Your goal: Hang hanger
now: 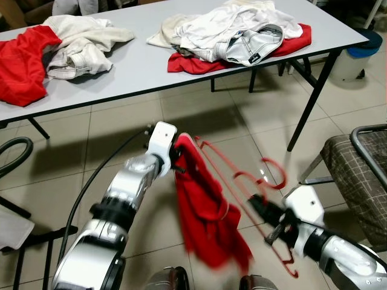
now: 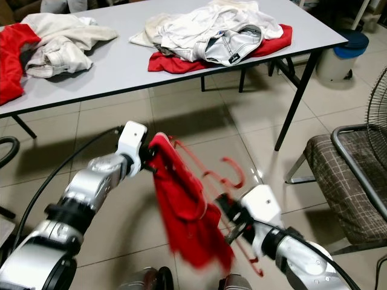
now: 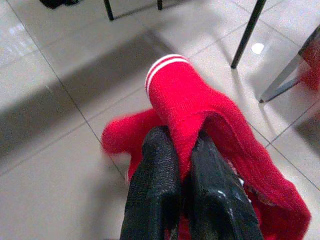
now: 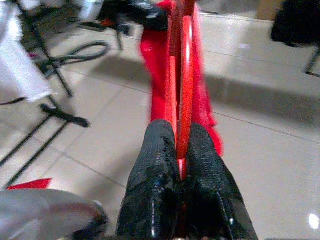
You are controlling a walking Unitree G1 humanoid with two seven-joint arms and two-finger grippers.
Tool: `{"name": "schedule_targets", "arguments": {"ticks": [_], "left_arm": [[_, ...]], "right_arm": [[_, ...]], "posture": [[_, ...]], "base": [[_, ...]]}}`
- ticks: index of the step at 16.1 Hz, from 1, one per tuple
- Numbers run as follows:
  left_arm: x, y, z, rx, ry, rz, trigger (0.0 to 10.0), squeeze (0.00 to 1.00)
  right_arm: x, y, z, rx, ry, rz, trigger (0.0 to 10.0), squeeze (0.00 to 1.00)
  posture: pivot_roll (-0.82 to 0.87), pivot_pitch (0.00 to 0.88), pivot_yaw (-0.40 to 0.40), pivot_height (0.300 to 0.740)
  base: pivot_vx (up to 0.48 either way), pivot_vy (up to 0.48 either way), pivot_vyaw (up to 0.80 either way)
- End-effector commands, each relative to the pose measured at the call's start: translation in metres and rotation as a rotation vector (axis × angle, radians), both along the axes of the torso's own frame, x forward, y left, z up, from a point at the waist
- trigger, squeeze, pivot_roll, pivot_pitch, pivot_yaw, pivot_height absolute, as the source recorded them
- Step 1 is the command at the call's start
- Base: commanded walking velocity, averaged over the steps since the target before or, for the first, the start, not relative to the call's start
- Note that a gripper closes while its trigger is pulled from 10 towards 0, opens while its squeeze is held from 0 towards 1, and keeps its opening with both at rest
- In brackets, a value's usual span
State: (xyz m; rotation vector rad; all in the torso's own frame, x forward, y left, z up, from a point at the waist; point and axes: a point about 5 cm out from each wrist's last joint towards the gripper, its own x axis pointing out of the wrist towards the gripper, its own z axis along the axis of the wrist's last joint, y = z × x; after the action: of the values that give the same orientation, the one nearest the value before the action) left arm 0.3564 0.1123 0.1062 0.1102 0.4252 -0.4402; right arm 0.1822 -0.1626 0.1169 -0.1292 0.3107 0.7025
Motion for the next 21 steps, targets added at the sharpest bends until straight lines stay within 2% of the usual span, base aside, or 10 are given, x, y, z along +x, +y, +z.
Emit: {"name": "schedule_targets", "arguments": {"ticks": [1,4,6,7,11,13,18,21], "left_arm": [[0.007,0.0,0.017,-0.005,-0.059,-0.006,0.0,0.0],[0.011,-0.008,0.037,-0.015,-0.12,-0.055,0.0,0.0],[0.01,-0.013,0.047,-0.033,-0.145,-0.099,0.0,0.0],[0.007,-0.017,0.054,-0.05,-0.154,-0.129,0.0,0.0],[0.0,-0.025,0.073,-0.087,-0.189,-0.17,0.0,0.0],[-0.004,-0.034,0.085,-0.135,-0.208,-0.217,0.0,0.0],[-0.006,-0.037,0.09,-0.13,-0.213,-0.216,0.0,0.0],[-0.01,-0.041,0.098,-0.154,-0.225,-0.234,0.0,0.0]], "right_arm": [[0.0,0.002,0.002,0.02,-0.004,0.026,10.0,0.0],[0.004,0.0,0.003,0.029,0.001,0.031,10.0,0.0],[0.008,-0.003,-0.001,0.002,0.01,0.023,10.0,0.0],[0.016,-0.007,-0.005,-0.034,-0.004,-0.01,10.0,0.0],[0.032,-0.011,-0.009,-0.034,0.007,-0.06,10.0,0.0],[0.034,-0.004,-0.018,-0.021,0.049,-0.016,10.0,0.0],[0.034,0.002,-0.025,-0.037,0.101,0.035,10.0,0.0],[0.033,-0.007,-0.048,-0.098,0.256,-0.065,10.0,0.0]], "posture": [[-0.1,0.12,0.15,0.74],[-0.09,0.115,0.133,0.74],[-0.09,0.115,0.133,0.74],[-0.08,0.113,0.124,0.74],[-0.07,0.117,0.115,0.74],[-0.06,0.121,0.113,0.74],[-0.06,0.123,0.109,0.74],[-0.07,0.122,0.101,0.74]], "base": [[0.0,0.0,0.0],[0.0,0.0,0.0],[0.0,0.0,0.0],[0.0,0.0,0.0],[0.0,0.0,0.0],[0.0,0.0,0.0],[0.0,0.0,0.0],[0.0,0.0,0.0]]}}
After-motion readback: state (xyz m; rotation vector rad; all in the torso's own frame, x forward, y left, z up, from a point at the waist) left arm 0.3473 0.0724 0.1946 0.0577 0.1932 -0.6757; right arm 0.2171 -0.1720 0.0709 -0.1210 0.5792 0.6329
